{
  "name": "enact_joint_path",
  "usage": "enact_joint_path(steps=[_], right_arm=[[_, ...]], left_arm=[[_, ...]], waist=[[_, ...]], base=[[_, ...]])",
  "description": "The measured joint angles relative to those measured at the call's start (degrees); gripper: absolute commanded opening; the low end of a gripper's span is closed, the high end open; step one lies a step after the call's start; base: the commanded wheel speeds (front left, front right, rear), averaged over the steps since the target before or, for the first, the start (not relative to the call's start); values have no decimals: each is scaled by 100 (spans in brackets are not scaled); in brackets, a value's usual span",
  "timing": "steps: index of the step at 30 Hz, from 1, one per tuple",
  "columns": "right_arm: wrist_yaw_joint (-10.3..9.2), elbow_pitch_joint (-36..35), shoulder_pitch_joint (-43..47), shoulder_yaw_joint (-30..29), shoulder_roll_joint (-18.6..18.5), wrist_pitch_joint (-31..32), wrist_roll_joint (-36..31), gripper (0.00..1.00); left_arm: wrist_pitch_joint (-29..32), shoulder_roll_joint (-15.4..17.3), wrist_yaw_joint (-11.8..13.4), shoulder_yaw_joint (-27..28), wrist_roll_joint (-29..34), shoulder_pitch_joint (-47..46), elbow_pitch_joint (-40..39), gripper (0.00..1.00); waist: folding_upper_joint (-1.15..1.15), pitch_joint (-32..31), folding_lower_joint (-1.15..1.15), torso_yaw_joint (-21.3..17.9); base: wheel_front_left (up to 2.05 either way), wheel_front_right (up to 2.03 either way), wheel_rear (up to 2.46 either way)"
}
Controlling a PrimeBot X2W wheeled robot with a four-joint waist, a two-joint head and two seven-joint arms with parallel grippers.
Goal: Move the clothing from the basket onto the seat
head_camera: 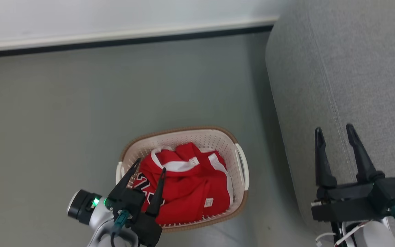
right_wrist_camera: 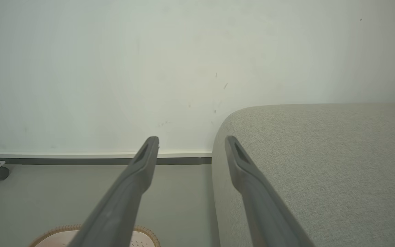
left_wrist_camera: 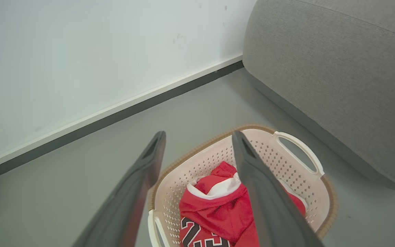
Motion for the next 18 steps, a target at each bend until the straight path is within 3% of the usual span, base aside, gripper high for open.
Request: enact_joint_path(steps=[18], right_arm=[[102,-290,-984,73,131,-13,-7,100]], left_arm=[[244,70,-227,-346,545,-1260,1018,100]], waist=[[0,1440,-1,-511]], base=[[0,0,0]])
